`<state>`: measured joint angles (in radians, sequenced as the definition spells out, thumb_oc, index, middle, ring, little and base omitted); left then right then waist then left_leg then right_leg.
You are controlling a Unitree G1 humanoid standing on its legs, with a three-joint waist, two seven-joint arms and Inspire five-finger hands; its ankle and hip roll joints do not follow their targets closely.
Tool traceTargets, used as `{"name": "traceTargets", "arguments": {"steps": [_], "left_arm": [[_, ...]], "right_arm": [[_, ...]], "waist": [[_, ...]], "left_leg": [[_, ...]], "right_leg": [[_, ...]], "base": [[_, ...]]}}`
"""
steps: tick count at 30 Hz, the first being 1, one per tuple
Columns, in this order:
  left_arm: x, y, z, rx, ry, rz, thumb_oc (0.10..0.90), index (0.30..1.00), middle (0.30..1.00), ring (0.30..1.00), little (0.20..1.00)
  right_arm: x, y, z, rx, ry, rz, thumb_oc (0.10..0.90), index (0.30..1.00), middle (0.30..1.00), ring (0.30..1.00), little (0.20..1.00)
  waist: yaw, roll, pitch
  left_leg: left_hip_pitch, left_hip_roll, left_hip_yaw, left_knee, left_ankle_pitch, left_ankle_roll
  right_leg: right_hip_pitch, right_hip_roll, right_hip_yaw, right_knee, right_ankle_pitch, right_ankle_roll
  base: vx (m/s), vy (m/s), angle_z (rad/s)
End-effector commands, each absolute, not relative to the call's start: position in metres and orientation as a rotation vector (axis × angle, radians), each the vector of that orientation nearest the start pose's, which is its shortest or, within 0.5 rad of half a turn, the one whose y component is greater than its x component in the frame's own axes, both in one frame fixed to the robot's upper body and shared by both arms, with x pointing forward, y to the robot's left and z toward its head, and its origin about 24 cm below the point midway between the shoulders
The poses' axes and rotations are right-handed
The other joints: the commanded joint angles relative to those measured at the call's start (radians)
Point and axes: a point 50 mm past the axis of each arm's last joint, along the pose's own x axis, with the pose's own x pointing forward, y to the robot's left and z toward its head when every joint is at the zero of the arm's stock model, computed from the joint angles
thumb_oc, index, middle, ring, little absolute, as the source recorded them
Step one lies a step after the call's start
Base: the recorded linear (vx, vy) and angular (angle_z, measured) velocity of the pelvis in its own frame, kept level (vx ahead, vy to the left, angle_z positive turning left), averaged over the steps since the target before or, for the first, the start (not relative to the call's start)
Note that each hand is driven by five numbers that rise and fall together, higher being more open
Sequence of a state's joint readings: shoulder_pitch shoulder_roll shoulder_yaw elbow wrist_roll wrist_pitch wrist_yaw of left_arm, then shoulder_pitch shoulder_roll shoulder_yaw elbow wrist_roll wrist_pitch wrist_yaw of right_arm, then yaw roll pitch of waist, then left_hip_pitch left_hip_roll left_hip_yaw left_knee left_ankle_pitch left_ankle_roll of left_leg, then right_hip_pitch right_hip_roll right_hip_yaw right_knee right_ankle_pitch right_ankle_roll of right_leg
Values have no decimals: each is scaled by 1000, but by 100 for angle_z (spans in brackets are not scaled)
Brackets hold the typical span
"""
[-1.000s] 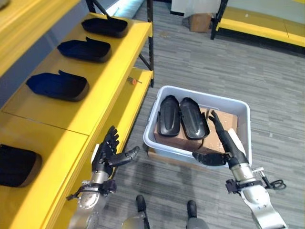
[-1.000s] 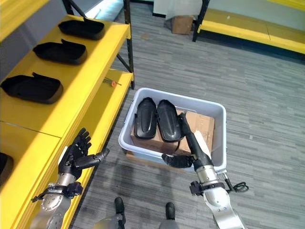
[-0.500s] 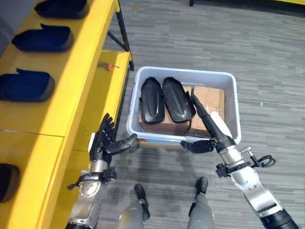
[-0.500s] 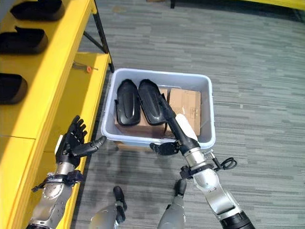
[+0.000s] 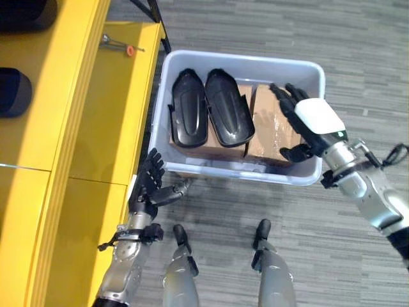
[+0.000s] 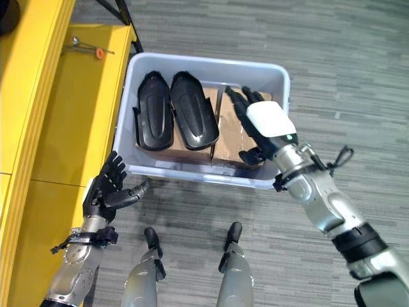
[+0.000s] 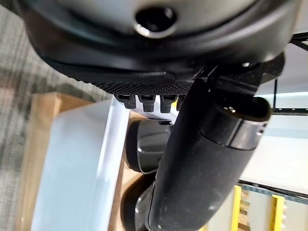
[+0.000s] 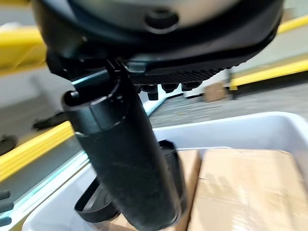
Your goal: Move parts from the plastic box to the shelf.
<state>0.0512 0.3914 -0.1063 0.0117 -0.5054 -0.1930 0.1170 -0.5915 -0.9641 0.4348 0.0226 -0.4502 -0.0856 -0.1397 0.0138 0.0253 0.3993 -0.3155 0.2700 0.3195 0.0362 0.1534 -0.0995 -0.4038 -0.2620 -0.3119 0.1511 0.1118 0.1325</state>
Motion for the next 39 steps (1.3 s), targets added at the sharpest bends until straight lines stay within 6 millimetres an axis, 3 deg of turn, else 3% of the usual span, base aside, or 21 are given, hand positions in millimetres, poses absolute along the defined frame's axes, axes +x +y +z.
{"name": "traceTargets", "arguments": {"steps": [1,9,19,39], "left_arm": [[242,219,104,-71,-328,17,900,1000,1000,1000,1000],[245,222,108,-64,-352,61,900,1000,1000,1000,1000],[249,224,113,-92,-387,113,900,1000,1000,1000,1000],[249,225,114,-99,-395,141,900,1000,1000,1000,1000]], "right_arm": [[312,-180,266,-1474,-879,-15,900,1000,1000,1000,1000],[325,-181,280,-1592,-877,-75,900,1000,1000,1000,1000],[339,-189,260,-1593,-776,-130,900,1000,1000,1000,1000],[354,-179,239,-1448,-707,-150,900,1000,1000,1000,1000]], "waist": [[17,-58,-36],[33,-47,-13],[45,-39,11],[72,-36,58]], "left_leg": [[98,91,-12,-24,-3,-116],[77,96,-19,-51,24,-118],[52,82,-34,-41,14,-113],[4,65,-62,-27,3,-112]], "right_leg": [[-13,-21,-23,-28,28,58],[-67,-18,-14,2,23,51],[-73,-28,-19,5,27,49],[-49,-36,-49,-33,45,51]], "base": [[17,-60,1],[10,-27,-1],[1,-3,2],[-8,5,4]]}}
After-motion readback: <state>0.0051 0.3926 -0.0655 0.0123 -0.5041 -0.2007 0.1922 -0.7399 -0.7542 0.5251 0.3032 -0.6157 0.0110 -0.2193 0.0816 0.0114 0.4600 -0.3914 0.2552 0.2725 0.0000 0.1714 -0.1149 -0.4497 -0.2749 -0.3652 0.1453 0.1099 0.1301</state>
